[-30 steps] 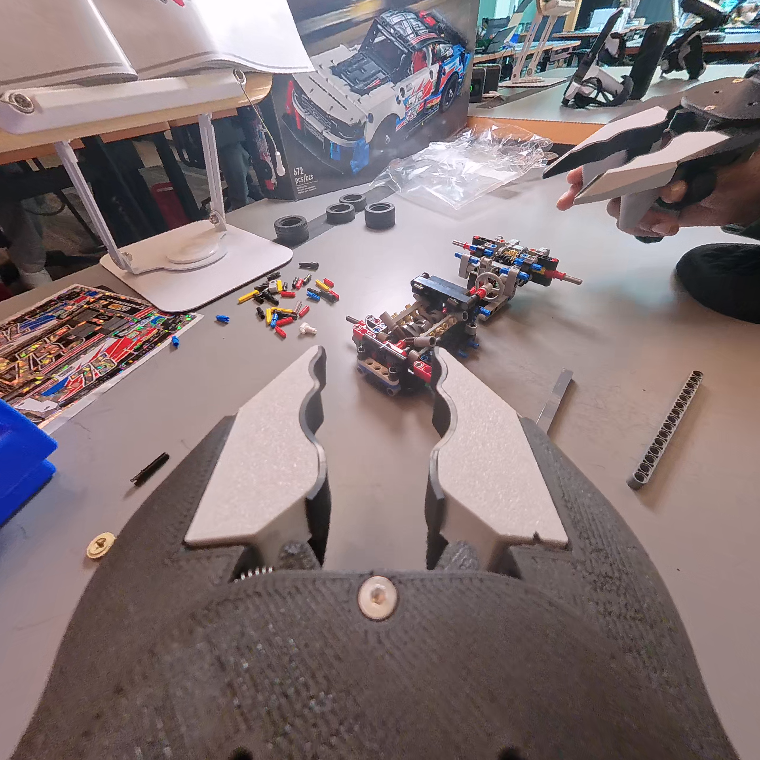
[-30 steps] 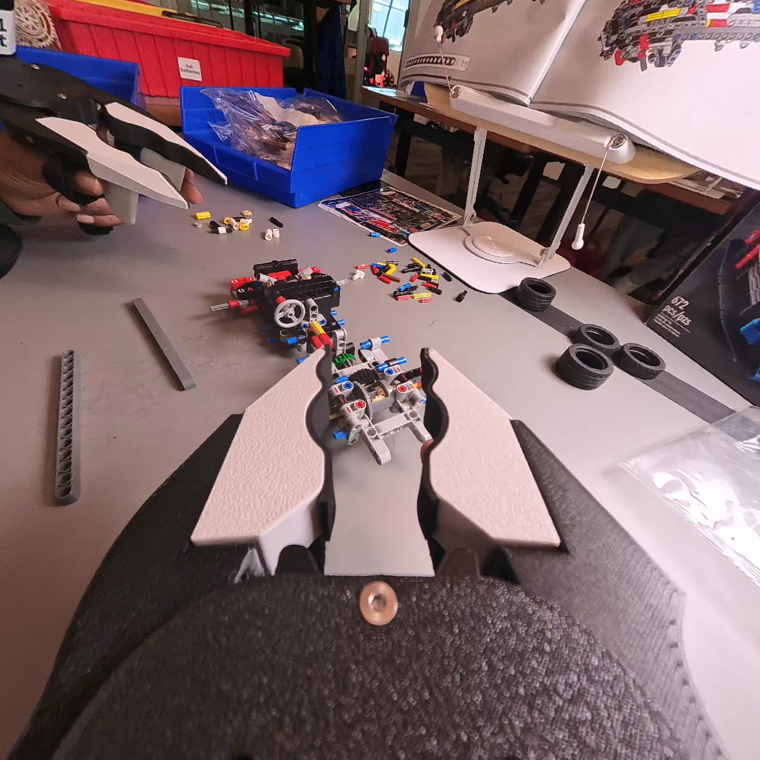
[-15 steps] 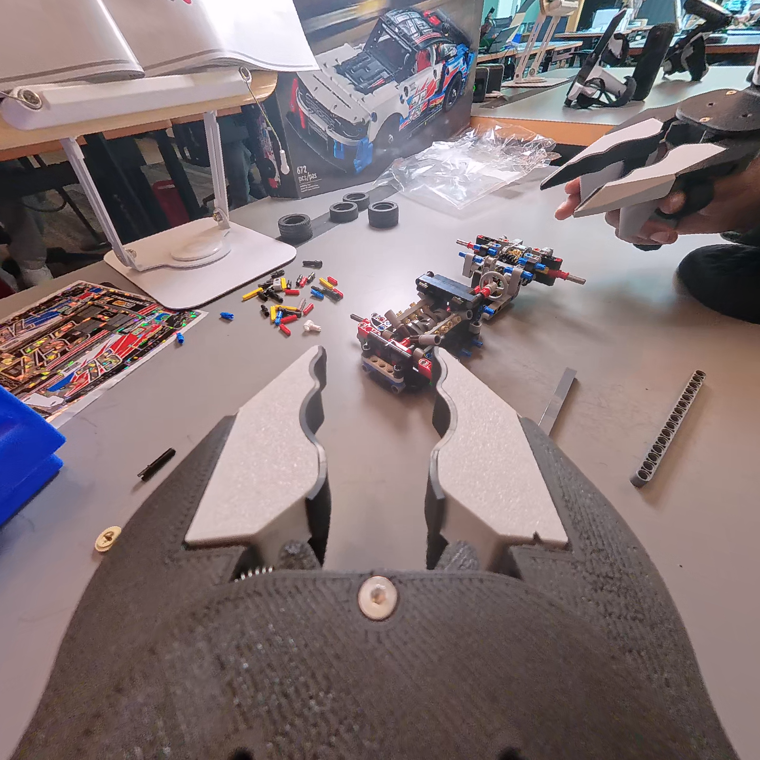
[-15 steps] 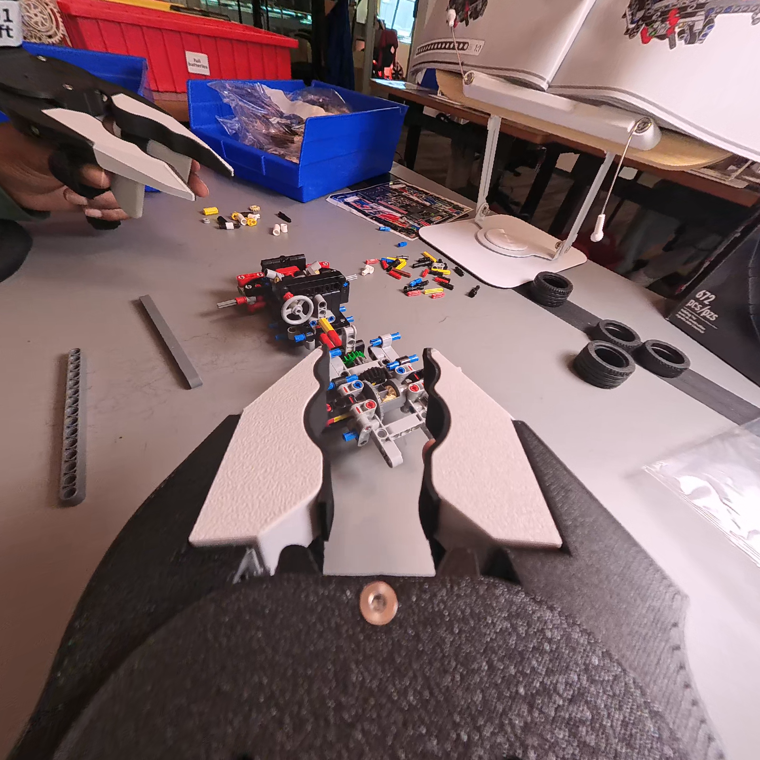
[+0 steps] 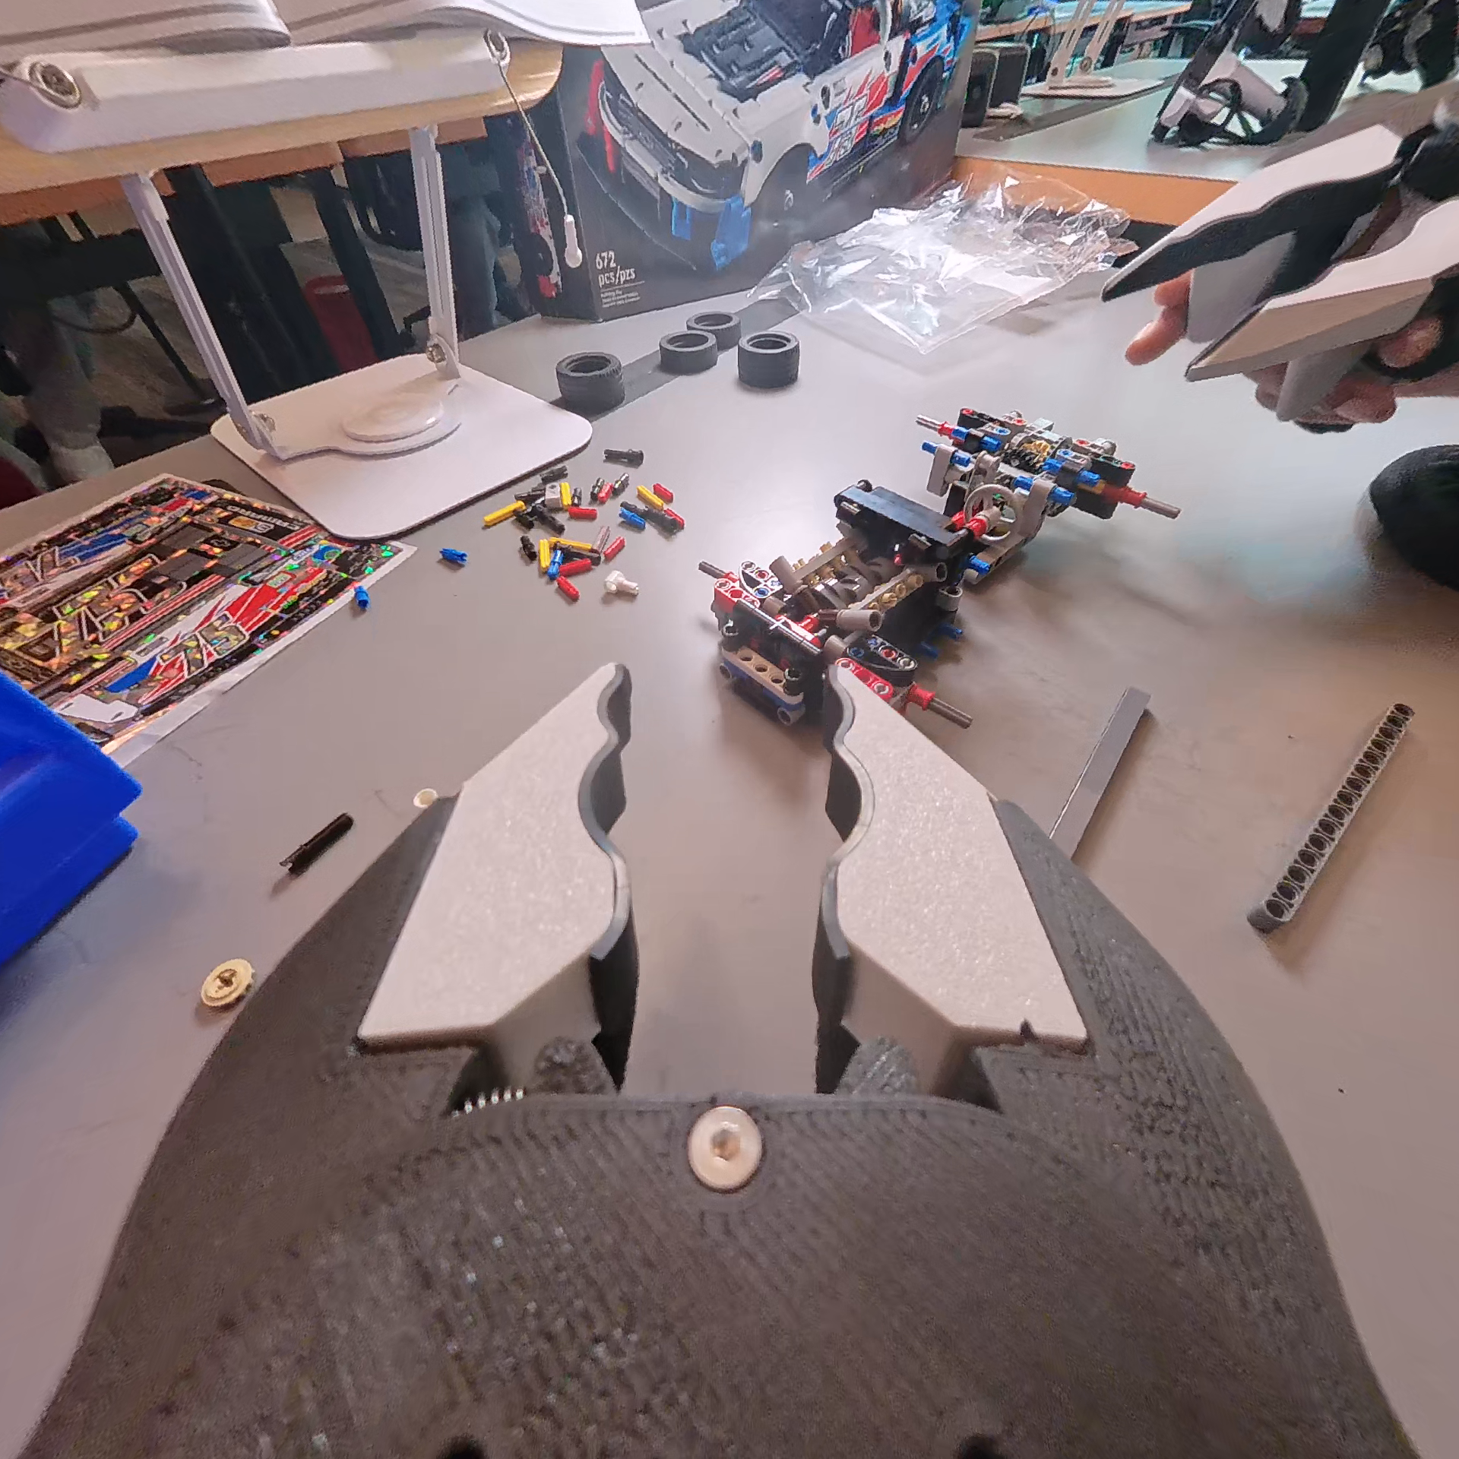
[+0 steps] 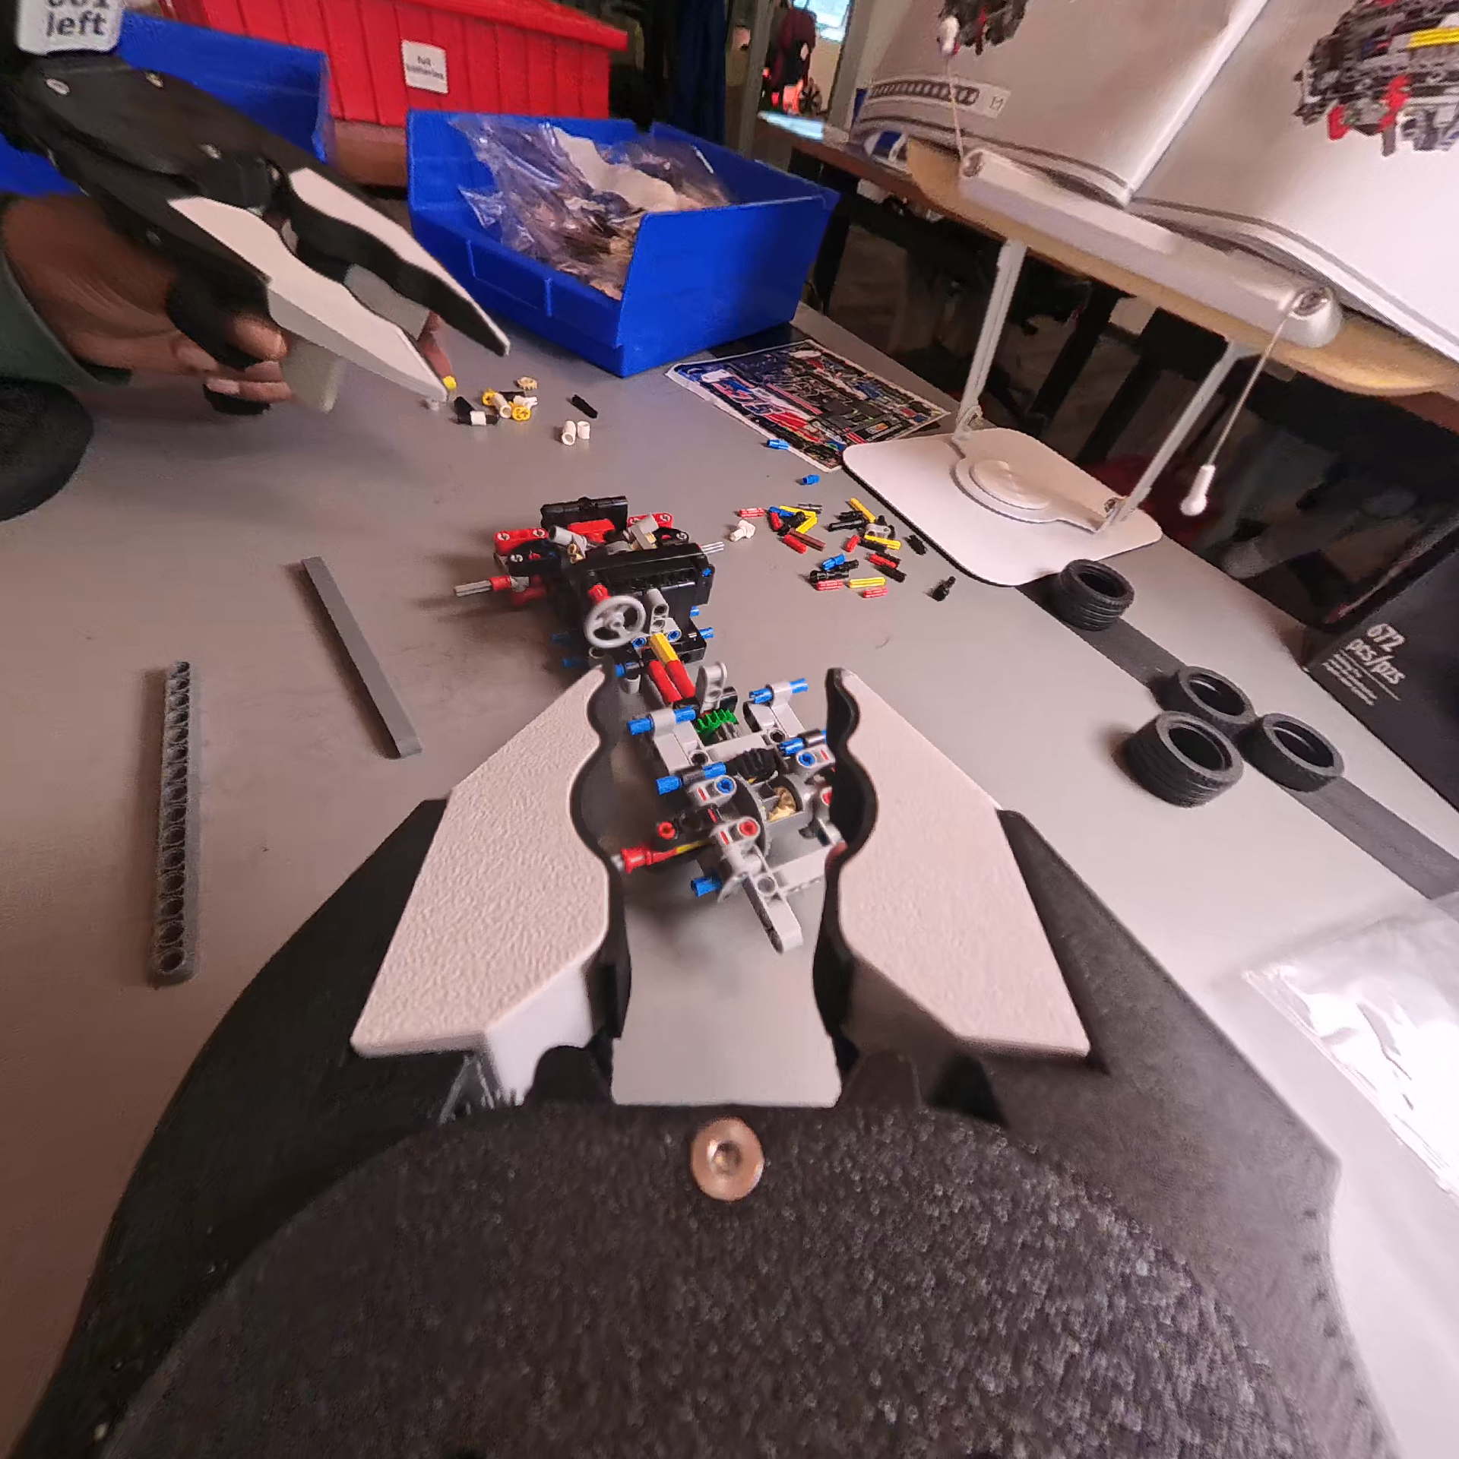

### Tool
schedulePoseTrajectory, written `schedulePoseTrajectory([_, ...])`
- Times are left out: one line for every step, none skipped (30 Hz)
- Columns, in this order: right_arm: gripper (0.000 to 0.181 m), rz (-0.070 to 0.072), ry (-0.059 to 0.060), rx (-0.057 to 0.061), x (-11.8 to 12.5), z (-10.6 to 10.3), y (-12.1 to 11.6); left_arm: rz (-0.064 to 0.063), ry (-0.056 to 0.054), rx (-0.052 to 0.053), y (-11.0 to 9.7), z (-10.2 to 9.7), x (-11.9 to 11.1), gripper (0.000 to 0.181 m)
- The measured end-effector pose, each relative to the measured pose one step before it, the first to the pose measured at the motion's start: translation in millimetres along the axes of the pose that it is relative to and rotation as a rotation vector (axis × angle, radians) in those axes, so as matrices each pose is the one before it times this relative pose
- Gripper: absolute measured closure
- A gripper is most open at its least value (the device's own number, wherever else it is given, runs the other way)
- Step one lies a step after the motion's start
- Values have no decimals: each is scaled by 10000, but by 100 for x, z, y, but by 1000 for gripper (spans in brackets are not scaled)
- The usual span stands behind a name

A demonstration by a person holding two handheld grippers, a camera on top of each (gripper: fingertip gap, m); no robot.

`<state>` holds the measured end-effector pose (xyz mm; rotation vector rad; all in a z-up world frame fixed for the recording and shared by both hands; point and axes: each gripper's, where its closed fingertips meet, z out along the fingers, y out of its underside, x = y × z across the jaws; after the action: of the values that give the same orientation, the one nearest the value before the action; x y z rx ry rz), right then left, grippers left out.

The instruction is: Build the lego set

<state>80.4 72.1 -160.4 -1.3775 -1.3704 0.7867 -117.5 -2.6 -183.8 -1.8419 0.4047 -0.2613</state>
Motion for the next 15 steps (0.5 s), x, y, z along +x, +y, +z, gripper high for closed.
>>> schedulePoseTrajectory([129,-177,-89,-198,-220,261,-195,-40,-14,-69,132,42,-67,134])
schedulePoseTrajectory([129,-231,-102,-233,-261,294,-154,-41,-9,-69,130,46,-50,134])
schedulePoseTrajectory([128,-239,-144,-289,-323,326,-97,-33,-11,-58,104,21,-47,134])
schedulePoseTrajectory([127,-233,-174,-338,-337,380,-44,-17,-8,-38,72,14,-24,134])
schedulePoseTrajectory([126,-242,-200,-363,-338,462,-53,-10,-3,-24,48,4,-15,134])
schedulePoseTrajectory([125,-245,-234,-395,-324,548,-37,-16,8,-18,30,5,5,135])
schedulePoseTrajectory([124,-225,-291,-453,-345,646,9,-21,24,-9,29,9,44,135])
schedulePoseTrajectory([122,-215,-348,-501,-374,722,30,-21,26,-8,27,10,47,135])
schedulePoseTrajectory([119,-203,-345,-512,-313,771,18,-14,20,-11,22,3,57,135])
schedulePoseTrajectory([116,-203,-335,-471,-246,799,-69,-3,20,-9,28,8,49,135])
schedulePoseTrajectory([114,-193,-332,-423,-164,790,-124,3,21,-6,5,3,67,136])
schedulePoseTrajectory([111,-174,-301,-413,-38,764,-135,7,22,-1,3,-6,62,136])
schedulePoseTrajectory([109,-173,-223,-414,145,726,-79,10,17,1,1,-9,43,136])
schedulePoseTrajectory([107,-169,-156,-415,287,641,-44,13,5,-1,3,-5,10,136])
schedulePoseTrajectory([104,-142,-108,-375,371,543,-44,9,0,1,-5,-20,2,136])
